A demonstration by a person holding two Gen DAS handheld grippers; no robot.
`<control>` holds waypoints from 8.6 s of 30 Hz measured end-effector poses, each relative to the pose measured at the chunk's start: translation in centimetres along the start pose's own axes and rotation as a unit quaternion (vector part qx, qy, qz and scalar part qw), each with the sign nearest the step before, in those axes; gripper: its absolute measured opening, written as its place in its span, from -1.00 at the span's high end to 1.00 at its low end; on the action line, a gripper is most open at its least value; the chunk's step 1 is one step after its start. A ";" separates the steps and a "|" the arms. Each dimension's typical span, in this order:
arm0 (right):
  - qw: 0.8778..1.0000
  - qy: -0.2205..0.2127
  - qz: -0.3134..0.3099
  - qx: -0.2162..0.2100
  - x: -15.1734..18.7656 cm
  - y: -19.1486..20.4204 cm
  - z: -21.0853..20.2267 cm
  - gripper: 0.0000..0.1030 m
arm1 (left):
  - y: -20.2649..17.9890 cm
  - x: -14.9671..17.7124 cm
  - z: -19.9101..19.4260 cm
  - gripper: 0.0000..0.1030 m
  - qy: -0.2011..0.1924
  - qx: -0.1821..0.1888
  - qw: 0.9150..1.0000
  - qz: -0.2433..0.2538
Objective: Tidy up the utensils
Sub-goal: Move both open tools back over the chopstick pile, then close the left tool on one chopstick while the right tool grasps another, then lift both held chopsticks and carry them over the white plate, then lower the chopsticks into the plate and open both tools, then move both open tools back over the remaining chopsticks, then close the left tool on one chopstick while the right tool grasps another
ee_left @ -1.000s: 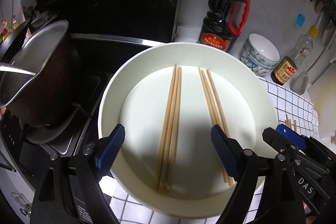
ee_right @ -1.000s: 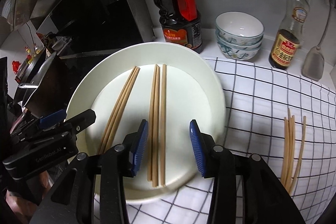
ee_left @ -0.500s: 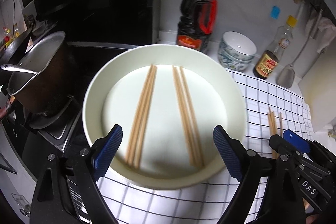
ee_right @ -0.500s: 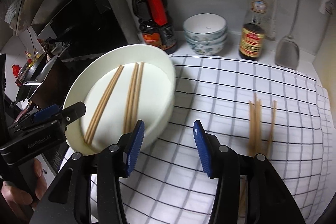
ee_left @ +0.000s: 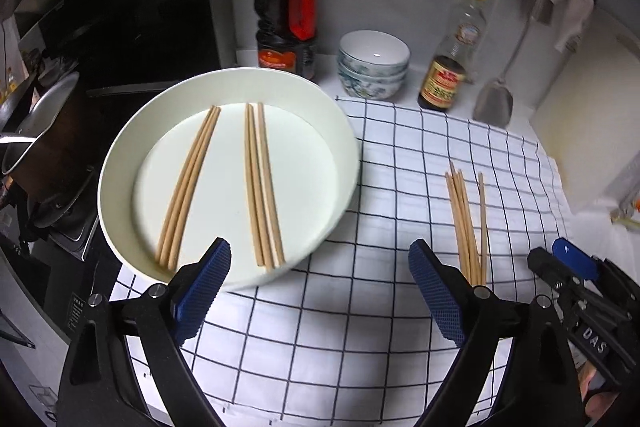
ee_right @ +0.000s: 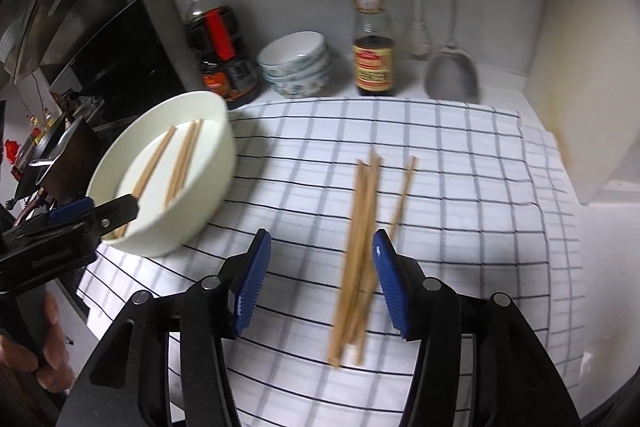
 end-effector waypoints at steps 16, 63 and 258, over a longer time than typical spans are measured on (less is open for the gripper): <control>0.994 0.037 0.071 0.071 3.0 -6.0 4.0 0.01 | -6.8 0.7 5.1 -0.79 0.023 0.042 0.996 0.076; 0.993 0.025 0.034 0.109 4.7 -10.1 9.0 0.02 | -12.0 4.0 14.6 -0.80 0.053 0.031 0.995 0.076; 0.997 0.035 -0.016 0.073 3.3 -5.2 10.8 0.26 | -9.6 3.5 11.3 -0.55 0.055 0.068 0.993 0.079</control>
Point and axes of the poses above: each gripper's, at about its wrist camera, not at the fingertips, and z roughly the way its jaws point, y to its left, x to its underside, the point moved 1 cm from there along z, roughly the way its jaws point, and after that the axes turned 1 degree about x, right-handed, at the moved point
